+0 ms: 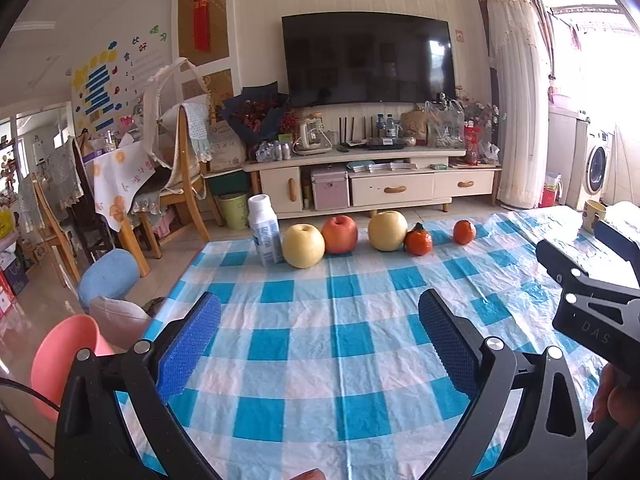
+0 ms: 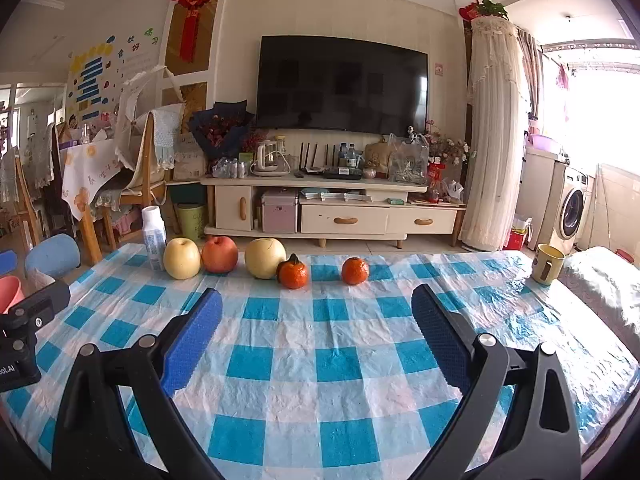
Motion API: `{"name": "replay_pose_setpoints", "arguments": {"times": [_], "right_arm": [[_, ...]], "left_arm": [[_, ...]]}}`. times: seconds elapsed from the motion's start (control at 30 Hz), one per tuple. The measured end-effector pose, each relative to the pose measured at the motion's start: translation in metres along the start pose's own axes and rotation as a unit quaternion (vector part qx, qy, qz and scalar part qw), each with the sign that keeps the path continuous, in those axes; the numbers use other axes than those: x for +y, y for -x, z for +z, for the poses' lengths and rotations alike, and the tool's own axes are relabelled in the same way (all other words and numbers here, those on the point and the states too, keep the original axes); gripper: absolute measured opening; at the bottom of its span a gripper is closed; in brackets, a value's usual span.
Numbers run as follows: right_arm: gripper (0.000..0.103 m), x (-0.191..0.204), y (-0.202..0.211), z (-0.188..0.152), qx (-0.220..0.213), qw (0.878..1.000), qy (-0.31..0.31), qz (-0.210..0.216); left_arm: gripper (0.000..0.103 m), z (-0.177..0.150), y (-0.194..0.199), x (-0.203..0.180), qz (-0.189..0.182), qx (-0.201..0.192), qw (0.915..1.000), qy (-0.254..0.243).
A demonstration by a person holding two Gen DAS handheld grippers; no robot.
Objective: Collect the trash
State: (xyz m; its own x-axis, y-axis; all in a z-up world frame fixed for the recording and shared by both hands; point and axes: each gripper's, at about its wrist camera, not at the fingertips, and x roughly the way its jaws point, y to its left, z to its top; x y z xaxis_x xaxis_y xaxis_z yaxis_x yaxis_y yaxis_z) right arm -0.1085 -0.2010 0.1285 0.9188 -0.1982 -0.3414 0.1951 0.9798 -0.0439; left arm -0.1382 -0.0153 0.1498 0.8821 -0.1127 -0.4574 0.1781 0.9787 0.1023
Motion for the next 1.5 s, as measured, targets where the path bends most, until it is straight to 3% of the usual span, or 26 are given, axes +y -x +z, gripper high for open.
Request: {"name": "replay_pose_setpoints", "arguments": {"times": [0.5,1.1,1.27,1.5], "right_arm": [[0.096,-0.018,0.003,-0.003,-0.013,0.999,0.003,-0.031],[0.097,-0.001,-0.013,-0.011,0.008,0.999,0.024,-0.026],[0.098,0.008,-0.035,-0.021,0.052,0.998,0.021,-0.009],[0.098,0.036,-0.097,-0.057,0.176,0.983,0.043,0.009]], "left_arm": [[0.098,0.000,-0.002,-0.023,-0.001,0.000,1.0000,-0.008],[0.098,-0.003,-0.020,-0.006,0.006,0.004,0.9999,0.011],[0.098,-0.022,-0.055,-0.002,0.013,0.056,0.9982,0.016],[0.098,-0.059,-0.121,0.012,0.030,0.157,0.9861,0.045]]}}
